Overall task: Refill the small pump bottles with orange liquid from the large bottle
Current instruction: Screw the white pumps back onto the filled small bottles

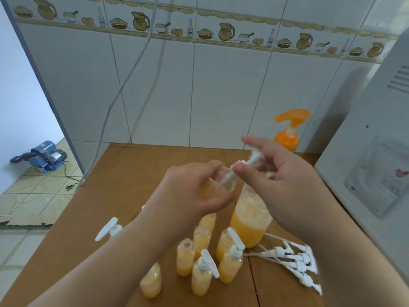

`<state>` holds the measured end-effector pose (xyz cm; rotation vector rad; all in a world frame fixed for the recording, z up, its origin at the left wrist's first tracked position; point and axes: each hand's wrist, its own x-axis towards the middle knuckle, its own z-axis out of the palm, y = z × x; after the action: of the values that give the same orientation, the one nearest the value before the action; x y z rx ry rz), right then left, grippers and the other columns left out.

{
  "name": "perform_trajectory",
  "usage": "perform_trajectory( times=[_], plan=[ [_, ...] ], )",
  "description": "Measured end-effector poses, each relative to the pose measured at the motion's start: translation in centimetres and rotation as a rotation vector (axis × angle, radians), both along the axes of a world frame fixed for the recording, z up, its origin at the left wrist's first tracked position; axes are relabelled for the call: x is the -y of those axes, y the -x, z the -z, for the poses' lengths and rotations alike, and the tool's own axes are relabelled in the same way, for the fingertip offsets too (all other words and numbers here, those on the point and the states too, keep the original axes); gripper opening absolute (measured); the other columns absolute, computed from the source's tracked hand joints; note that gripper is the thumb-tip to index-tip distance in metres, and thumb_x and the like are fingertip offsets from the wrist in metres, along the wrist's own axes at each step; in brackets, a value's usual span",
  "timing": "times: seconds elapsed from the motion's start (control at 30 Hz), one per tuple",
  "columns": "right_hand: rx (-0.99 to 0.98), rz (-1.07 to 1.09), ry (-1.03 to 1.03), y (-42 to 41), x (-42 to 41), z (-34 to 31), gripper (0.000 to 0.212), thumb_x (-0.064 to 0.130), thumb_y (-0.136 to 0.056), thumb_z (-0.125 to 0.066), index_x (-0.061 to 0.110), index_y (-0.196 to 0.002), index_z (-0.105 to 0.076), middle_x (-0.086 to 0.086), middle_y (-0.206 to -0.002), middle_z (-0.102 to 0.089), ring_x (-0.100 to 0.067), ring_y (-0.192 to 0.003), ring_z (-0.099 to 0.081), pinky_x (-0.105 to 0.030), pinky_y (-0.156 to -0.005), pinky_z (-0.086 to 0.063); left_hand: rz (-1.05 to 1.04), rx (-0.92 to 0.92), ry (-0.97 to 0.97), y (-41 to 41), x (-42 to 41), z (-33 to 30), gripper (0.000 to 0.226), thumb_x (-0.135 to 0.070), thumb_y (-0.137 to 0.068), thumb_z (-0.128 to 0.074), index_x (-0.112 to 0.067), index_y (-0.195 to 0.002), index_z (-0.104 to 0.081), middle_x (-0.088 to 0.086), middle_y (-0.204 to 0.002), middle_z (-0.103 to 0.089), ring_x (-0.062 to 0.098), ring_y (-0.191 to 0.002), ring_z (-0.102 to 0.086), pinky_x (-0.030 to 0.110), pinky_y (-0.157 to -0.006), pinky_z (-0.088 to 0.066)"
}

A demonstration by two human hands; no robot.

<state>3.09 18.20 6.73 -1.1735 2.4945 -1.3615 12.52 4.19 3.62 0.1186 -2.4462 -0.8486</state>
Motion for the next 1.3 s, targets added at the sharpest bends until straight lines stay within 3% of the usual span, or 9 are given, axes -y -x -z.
perform_trajectory(
  times=[0.1, 0.3, 0.47, 0.63, 0.73, 0.83, 0.97, 1.13, 1.3],
  plan=[
    [-0.012, -0.123, 0.064, 0.5, -0.7, -0.8, 0.042, 0.023, -0.083, -0.067, 0.044, -0.117, -0.058, 0.017, -0.092, -0.062, -0.003, -0.085, -0.061, -0.02, -0.075, -0.055, 0.103, 0.07, -0.311, -0.2, 0.5, -0.2, 0.031, -0.048, -0.067, -0.074, -0.038, -0.095, -0.067, -0.02, -0.079, -0.068, 0.0, -0.073, -0.063, 0.012, -0.064, -0.046],
    [-0.119, -0.056, -0.22, 0.4, 0.2, -0.7, 0.006, 0.045, -0.086, -0.057, 0.04, -0.088, -0.059, 0.029, -0.064, -0.056, 0.012, -0.064, -0.052, -0.008, -0.055, -0.04, -0.03, -0.078, 0.384, 0.1, 1.0, 0.5, 0.04, -0.042, -0.079, -0.062, -0.013, -0.106, -0.068, -0.006, -0.088, -0.07, 0.006, -0.075, -0.064, 0.02, -0.068, -0.054],
    [-0.145, -0.045, -0.415, -0.1, 0.6, -1.4, 0.018, 0.055, -0.087, -0.046, 0.039, -0.09, -0.053, 0.017, -0.081, -0.057, -0.002, -0.075, -0.053, -0.019, -0.066, -0.045, 0.018, -0.146, 0.538, 0.2, 1.3, 1.2, 0.045, -0.039, -0.076, -0.067, -0.006, -0.107, -0.068, 0.002, -0.095, -0.072, 0.015, -0.083, -0.068, 0.025, -0.073, -0.054],
    [-0.256, 0.001, -0.387, -0.8, -2.4, -5.3, 0.035, 0.069, -0.06, -0.051, 0.037, -0.07, -0.059, 0.023, -0.063, -0.06, 0.002, -0.058, -0.055, -0.015, -0.044, -0.036, 0.014, 0.057, 0.158, -0.5, 3.0, 0.5, 0.074, -0.079, -0.071, -0.042, -0.041, -0.135, -0.041, -0.032, -0.122, -0.046, -0.013, -0.114, -0.041, 0.011, -0.093, -0.031],
    [-0.356, 0.095, -0.403, -0.5, -4.7, -6.6, 0.047, 0.075, -0.045, -0.065, 0.032, -0.064, -0.063, 0.032, -0.065, -0.058, -0.006, -0.042, -0.046, -0.025, -0.05, -0.036, -0.245, 0.138, 0.059, -0.9, 6.3, 1.7, 0.059, -0.067, -0.083, -0.042, -0.034, -0.132, -0.047, -0.022, -0.122, -0.051, -0.004, -0.109, -0.046, 0.019, -0.09, -0.039],
    [-0.346, 0.146, -0.581, -0.3, -5.2, -5.1, 0.031, 0.049, -0.06, -0.079, 0.032, -0.053, -0.054, 0.012, -0.055, -0.058, -0.002, -0.05, -0.044, -0.023, -0.05, -0.03, -0.345, 0.37, 0.112, -0.7, 8.1, 3.2, 0.041, -0.039, -0.088, -0.058, -0.031, -0.127, -0.052, -0.012, -0.126, -0.053, 0.002, -0.106, -0.046, 0.024, -0.092, -0.04],
    [-0.203, 0.131, -0.928, 0.3, -4.6, -1.7, 0.027, 0.042, -0.087, -0.06, 0.035, -0.069, -0.041, 0.014, -0.075, -0.05, 0.001, -0.066, -0.043, -0.014, -0.049, -0.027, -0.256, 0.646, 0.14, 0.6, 7.1, 4.6, 0.06, -0.034, -0.083, -0.067, -0.029, -0.137, -0.041, -0.011, -0.135, -0.047, 0.007, -0.12, -0.046, 0.026, -0.1, -0.038],
    [0.042, 0.049, -0.988, 1.7, -4.5, 2.7, 0.013, 0.038, -0.087, -0.061, 0.035, -0.079, -0.052, 0.014, -0.082, -0.054, 0.0, -0.068, -0.05, -0.015, -0.052, -0.034, -0.205, 0.872, 0.22, 3.5, 6.2, 7.1, 0.071, -0.027, -0.08, -0.071, -0.026, -0.141, -0.035, -0.005, -0.137, -0.045, 0.015, -0.12, -0.048, 0.029, -0.094, -0.046],
    [0.077, -0.1, -0.882, 1.8, -3.2, 7.4, 0.012, 0.025, -0.087, -0.061, 0.035, -0.083, -0.055, 0.012, -0.099, -0.057, -0.006, -0.087, -0.054, -0.02, -0.068, -0.043, -0.175, 1.092, 0.302, 5.7, 5.7, 7.8, 0.063, -0.019, -0.082, -0.071, -0.022, -0.137, -0.041, 0.001, -0.13, -0.05, 0.02, -0.108, -0.055, 0.028, -0.082, -0.048]
  ],
)
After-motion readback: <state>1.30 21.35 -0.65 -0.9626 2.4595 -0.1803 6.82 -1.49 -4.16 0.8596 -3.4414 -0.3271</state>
